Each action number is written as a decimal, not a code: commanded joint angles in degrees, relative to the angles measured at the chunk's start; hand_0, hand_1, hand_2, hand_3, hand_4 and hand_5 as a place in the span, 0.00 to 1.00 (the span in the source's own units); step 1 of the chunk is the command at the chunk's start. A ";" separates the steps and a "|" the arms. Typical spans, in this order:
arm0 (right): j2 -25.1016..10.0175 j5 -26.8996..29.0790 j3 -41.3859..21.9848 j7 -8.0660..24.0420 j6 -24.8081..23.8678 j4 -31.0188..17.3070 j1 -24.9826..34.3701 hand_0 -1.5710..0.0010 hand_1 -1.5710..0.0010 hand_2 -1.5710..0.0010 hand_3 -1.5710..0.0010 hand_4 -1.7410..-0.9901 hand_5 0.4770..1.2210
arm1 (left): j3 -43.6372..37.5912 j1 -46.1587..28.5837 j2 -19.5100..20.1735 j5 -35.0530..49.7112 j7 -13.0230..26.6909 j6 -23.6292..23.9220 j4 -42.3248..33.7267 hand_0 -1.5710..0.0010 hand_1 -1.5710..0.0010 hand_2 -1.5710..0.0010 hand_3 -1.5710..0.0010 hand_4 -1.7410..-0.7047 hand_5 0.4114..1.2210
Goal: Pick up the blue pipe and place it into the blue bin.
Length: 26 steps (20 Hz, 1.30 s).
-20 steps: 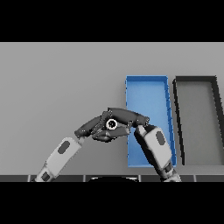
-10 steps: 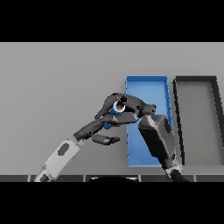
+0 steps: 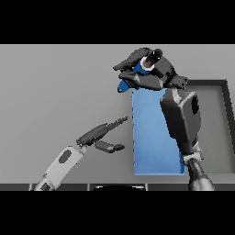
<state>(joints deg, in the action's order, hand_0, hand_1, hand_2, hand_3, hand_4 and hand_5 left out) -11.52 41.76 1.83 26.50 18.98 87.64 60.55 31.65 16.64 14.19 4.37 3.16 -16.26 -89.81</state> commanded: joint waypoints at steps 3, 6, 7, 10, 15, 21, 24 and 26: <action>-2.92 -5.38 2.71 -1.19 0.57 -7.55 0.01 0.00 0.00 0.00 0.00 0.32 1.00 | -0.09 0.07 0.27 -0.02 1.70 0.59 -1.25 1.00 1.00 1.00 1.00 0.87 0.08; -5.17 -7.67 5.84 -0.57 0.84 -14.46 -1.60 0.00 0.00 0.00 0.00 0.32 1.00 | -0.31 -0.20 0.76 -0.85 1.15 1.00 -0.79 1.00 1.00 1.00 1.00 0.88 0.07; -5.20 -8.34 6.76 -0.34 0.18 -16.24 -2.85 0.00 0.00 0.00 0.00 0.32 1.00 | -0.33 -0.30 0.62 -0.84 1.32 1.27 -0.98 1.00 1.00 1.00 1.00 0.88 0.07; -5.65 -10.72 8.01 1.05 -0.52 -18.67 -7.33 0.00 0.00 0.00 0.00 0.32 1.00 | -0.56 -0.52 1.35 -1.13 1.43 1.21 -0.82 1.00 1.00 1.00 1.00 0.89 0.06; -4.30 -15.62 7.70 5.22 -3.45 -19.43 -15.67 0.00 0.00 0.00 0.00 0.32 1.00 | -0.57 -0.52 1.67 -1.05 1.09 1.02 -1.43 1.00 1.00 1.00 1.00 0.88 0.07; -6.76 -16.68 0.76 8.43 -9.67 -18.47 -25.20 0.00 0.00 0.00 0.25 0.23 1.00 | -0.40 -0.73 1.53 -0.66 1.26 0.77 -1.64 1.00 1.00 1.00 1.00 0.88 0.07; -9.42 -14.47 -6.21 8.43 -12.36 -18.59 -28.48 0.00 0.00 0.00 0.56 0.12 0.98 | 0.12 -1.34 1.28 -1.23 1.36 1.04 -1.44 1.00 1.00 1.00 1.00 0.88 0.08; -12.85 -9.87 -13.32 8.43 -16.95 -20.67 -28.98 0.00 0.00 0.00 0.36 0.21 0.97 | 0.08 -1.04 1.10 -1.41 1.20 1.28 -1.48 1.00 1.00 1.00 1.00 0.88 0.08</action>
<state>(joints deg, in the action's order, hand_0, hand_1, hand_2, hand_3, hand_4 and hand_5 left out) -24.37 32.01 -11.48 34.92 1.94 66.95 31.53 31.72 15.59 15.30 2.95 4.33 -14.96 -91.29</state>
